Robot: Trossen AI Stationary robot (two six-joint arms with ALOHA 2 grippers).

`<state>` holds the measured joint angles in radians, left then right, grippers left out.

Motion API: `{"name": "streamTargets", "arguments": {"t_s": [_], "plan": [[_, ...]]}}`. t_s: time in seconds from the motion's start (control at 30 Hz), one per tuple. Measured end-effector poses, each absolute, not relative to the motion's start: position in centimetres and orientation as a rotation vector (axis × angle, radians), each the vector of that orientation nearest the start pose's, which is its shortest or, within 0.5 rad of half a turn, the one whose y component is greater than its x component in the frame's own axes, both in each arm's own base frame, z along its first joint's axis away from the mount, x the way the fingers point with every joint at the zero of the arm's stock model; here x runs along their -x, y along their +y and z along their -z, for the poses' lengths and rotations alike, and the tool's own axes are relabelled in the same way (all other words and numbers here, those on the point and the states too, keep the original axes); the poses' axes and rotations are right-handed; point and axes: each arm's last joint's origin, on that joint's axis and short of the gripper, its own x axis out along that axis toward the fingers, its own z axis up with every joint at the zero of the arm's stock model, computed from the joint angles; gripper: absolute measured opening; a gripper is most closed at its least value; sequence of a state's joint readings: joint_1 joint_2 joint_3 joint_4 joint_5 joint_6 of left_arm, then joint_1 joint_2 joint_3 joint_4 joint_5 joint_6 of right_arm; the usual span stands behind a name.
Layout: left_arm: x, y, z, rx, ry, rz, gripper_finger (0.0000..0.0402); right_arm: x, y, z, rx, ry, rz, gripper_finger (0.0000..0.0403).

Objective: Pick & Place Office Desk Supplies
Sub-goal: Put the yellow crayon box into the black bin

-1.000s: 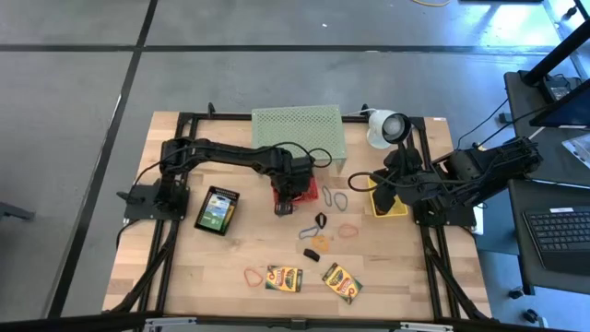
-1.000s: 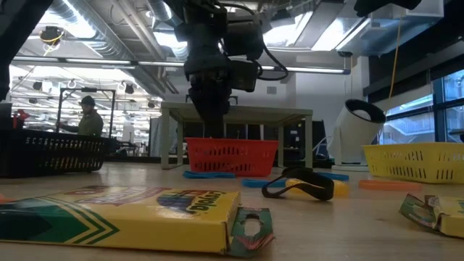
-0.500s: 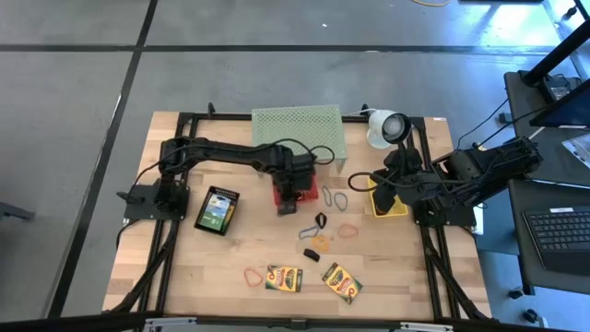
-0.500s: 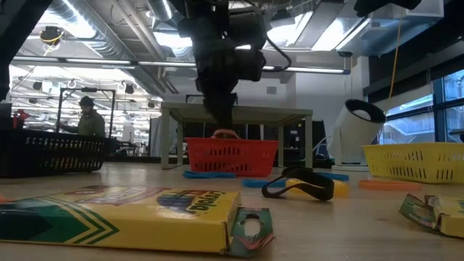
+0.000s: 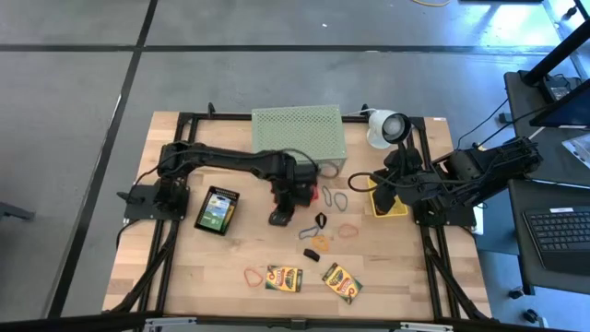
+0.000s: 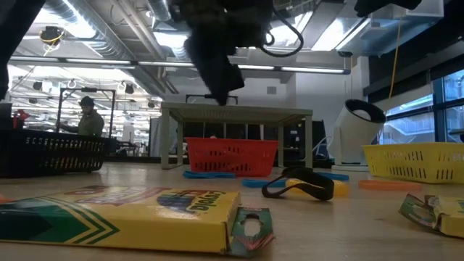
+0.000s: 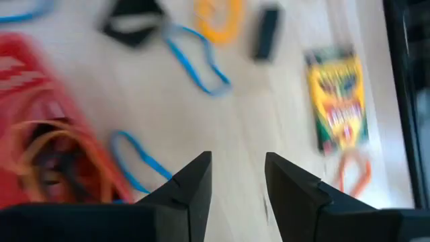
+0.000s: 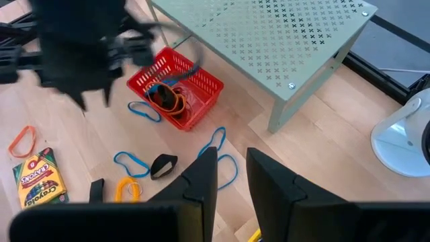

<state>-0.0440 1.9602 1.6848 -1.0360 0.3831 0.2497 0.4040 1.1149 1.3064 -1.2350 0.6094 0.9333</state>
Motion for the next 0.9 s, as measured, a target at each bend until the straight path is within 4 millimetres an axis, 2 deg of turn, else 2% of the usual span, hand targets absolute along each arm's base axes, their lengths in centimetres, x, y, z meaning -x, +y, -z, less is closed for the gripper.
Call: {"name": "streamTargets", "arguments": {"t_s": [0.13,0.37,0.63,0.77,0.9], "plan": [[-38.6,-5.0,-24.3,-0.111,1.292,0.648,0.0130,-17.1,5.5,-36.7,-0.362,0.733,0.569,0.0081],[-37.2,-8.6,-23.2,-0.147,1.378,0.717,0.0130,-17.1,5.6,-36.7,-0.366,0.746,0.555,0.0081],[-36.9,-11.9,-23.2,-0.061,1.378,0.656,0.0130,-17.1,5.6,-36.6,-0.295,0.783,0.502,0.0081],[-36.3,-14.8,-23.3,-0.041,1.370,0.663,0.0130,-17.1,5.7,-36.6,-0.281,0.798,0.480,0.0081],[-35.2,-17.4,-23.3,-0.097,1.370,0.685,0.0128,-17.2,5.8,-36.7,-0.278,0.795,0.464,0.0081]]}}
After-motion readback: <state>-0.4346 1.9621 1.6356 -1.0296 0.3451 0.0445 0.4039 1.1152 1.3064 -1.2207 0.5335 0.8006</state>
